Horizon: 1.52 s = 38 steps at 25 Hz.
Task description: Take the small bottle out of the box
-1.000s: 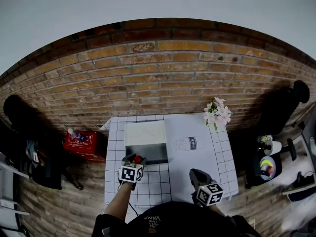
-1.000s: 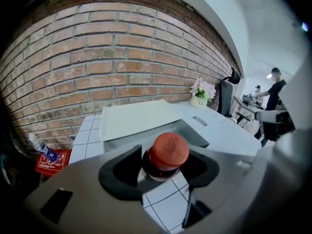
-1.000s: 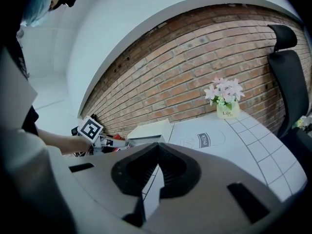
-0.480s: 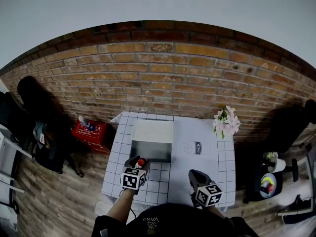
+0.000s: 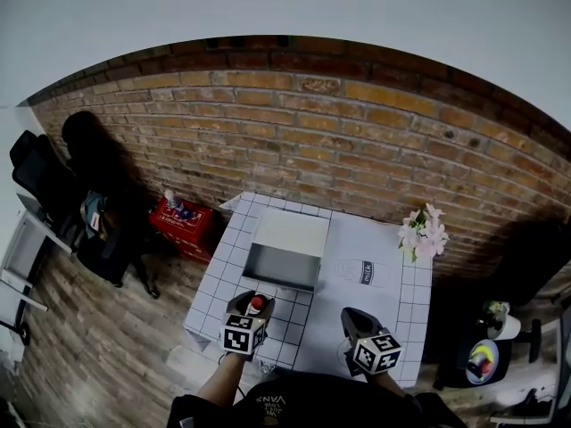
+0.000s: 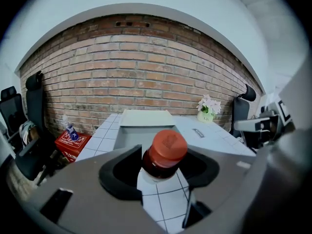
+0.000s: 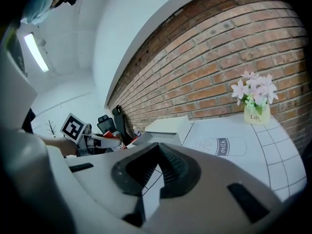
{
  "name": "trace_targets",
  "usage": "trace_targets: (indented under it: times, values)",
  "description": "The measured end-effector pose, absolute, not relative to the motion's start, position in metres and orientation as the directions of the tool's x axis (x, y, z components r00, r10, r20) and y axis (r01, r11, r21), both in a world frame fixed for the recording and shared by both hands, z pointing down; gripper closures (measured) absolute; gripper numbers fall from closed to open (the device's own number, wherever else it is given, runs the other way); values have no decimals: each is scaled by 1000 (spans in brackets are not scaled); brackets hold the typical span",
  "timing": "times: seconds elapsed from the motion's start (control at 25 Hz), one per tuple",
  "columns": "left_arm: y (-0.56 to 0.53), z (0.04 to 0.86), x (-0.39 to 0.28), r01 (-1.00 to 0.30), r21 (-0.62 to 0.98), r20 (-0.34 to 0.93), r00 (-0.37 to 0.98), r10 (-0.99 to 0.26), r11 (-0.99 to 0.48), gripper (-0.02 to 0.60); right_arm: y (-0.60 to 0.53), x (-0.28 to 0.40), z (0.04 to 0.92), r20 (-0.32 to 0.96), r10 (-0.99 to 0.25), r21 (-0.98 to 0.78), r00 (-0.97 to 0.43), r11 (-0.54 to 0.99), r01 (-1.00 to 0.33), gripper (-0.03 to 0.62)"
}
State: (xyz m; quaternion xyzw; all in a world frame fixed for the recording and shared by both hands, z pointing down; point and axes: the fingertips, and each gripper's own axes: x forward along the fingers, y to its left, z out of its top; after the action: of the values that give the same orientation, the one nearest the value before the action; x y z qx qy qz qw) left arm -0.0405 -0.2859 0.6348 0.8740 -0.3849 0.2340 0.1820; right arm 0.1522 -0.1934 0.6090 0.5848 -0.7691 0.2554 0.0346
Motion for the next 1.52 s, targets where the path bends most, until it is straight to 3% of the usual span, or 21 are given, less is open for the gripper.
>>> trace_targets:
  times: [0.76, 1.52]
  values:
    - [-186, 637, -55, -895, 164, 518, 435, -736, -414, 353, -168, 153, 617, 365, -776, -339, -514, 404, -850, 595]
    - [-124, 622, -89, -870, 207, 483, 489, -727, -448, 353, -134, 100, 609, 360, -797, -326, -484, 379, -866, 595]
